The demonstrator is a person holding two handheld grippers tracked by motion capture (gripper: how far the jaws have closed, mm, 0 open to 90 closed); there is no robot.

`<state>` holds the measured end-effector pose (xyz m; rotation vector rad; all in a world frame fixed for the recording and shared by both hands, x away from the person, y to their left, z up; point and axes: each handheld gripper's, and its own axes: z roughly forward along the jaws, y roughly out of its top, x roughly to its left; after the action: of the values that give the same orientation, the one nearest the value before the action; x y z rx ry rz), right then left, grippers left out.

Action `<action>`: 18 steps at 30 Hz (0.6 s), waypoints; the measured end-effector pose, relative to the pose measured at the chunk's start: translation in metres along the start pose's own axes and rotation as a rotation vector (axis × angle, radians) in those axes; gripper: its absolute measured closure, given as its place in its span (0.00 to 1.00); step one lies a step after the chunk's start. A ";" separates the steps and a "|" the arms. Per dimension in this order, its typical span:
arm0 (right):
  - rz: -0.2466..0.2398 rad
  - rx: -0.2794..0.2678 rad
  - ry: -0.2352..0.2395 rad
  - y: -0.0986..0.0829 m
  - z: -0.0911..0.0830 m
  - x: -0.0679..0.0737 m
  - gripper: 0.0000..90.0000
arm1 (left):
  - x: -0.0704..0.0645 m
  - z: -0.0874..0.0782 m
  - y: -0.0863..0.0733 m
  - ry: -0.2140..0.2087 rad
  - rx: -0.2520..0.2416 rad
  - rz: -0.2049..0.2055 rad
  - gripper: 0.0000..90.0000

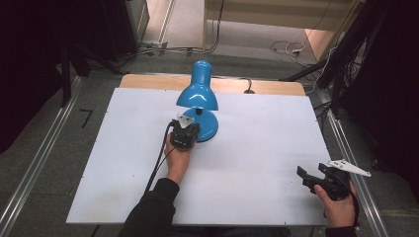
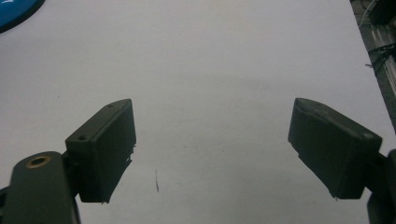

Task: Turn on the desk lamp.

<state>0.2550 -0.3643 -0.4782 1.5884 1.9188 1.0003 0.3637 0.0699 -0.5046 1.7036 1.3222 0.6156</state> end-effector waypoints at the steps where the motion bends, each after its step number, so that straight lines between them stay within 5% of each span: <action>1: 0.000 0.000 0.001 0.000 0.000 0.000 0.15 | 0.000 0.000 0.000 0.001 0.000 0.000 1.00; 18: -0.001 0.003 0.003 0.000 0.000 0.001 0.15 | -0.002 0.000 0.000 0.015 0.001 0.013 1.00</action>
<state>0.2548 -0.3635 -0.4782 1.5890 1.9232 1.0000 0.3628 0.0677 -0.5047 1.7125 1.3233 0.6365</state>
